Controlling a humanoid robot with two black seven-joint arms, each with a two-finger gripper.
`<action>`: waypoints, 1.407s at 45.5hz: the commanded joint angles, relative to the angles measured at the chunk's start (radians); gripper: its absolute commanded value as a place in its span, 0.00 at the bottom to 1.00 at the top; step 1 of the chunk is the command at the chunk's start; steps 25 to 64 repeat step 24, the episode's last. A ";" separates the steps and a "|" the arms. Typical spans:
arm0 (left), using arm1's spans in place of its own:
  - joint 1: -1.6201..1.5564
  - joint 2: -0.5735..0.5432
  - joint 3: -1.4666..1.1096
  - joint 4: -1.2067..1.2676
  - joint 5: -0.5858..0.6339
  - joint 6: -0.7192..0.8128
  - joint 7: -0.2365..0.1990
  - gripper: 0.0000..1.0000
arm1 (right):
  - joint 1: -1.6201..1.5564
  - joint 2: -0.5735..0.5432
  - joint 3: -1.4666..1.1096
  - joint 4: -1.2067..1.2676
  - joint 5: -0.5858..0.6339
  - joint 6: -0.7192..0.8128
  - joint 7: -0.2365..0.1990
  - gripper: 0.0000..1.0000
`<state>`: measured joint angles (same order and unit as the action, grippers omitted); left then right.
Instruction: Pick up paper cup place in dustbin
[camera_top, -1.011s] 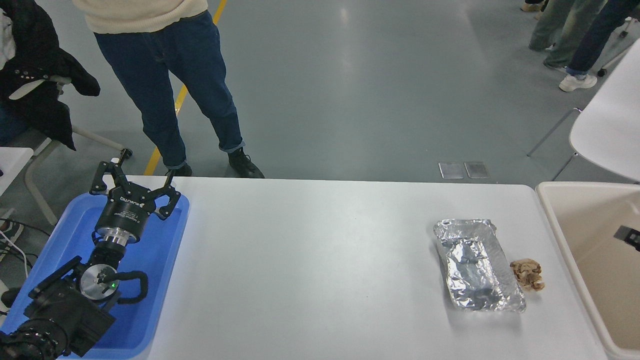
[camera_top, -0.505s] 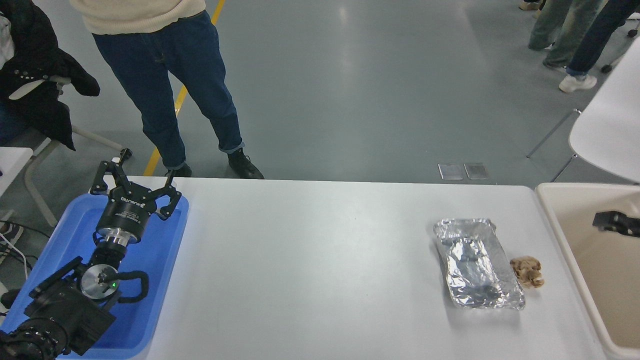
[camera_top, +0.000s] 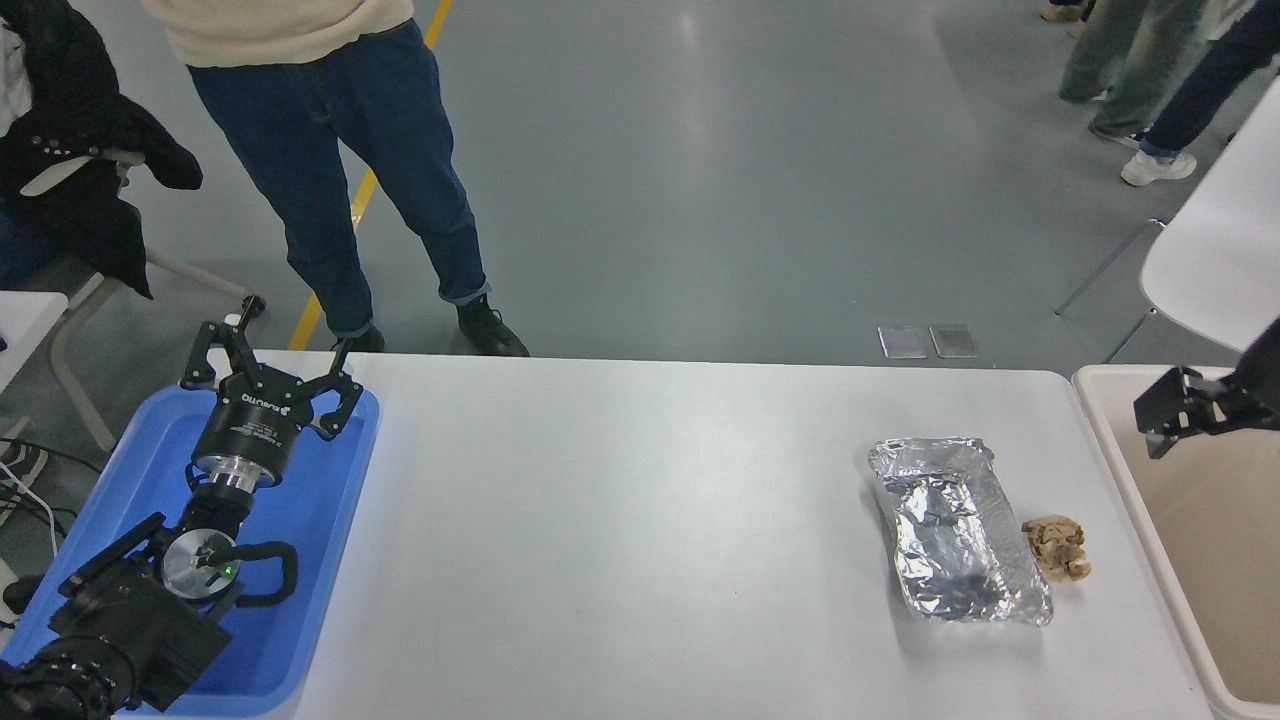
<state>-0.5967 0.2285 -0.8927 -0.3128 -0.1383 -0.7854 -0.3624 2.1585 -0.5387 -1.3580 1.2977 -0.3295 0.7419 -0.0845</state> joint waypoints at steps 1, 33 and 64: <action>0.000 0.000 0.000 0.000 0.000 0.000 0.000 1.00 | 0.150 0.078 0.051 0.014 0.000 0.044 0.002 1.00; 0.000 0.000 0.000 0.000 -0.001 0.000 -0.001 1.00 | 0.262 0.083 0.059 0.012 -0.011 0.044 0.000 1.00; 0.000 0.000 0.000 0.000 -0.001 0.000 -0.001 1.00 | 0.262 0.083 0.059 0.012 -0.011 0.044 0.000 1.00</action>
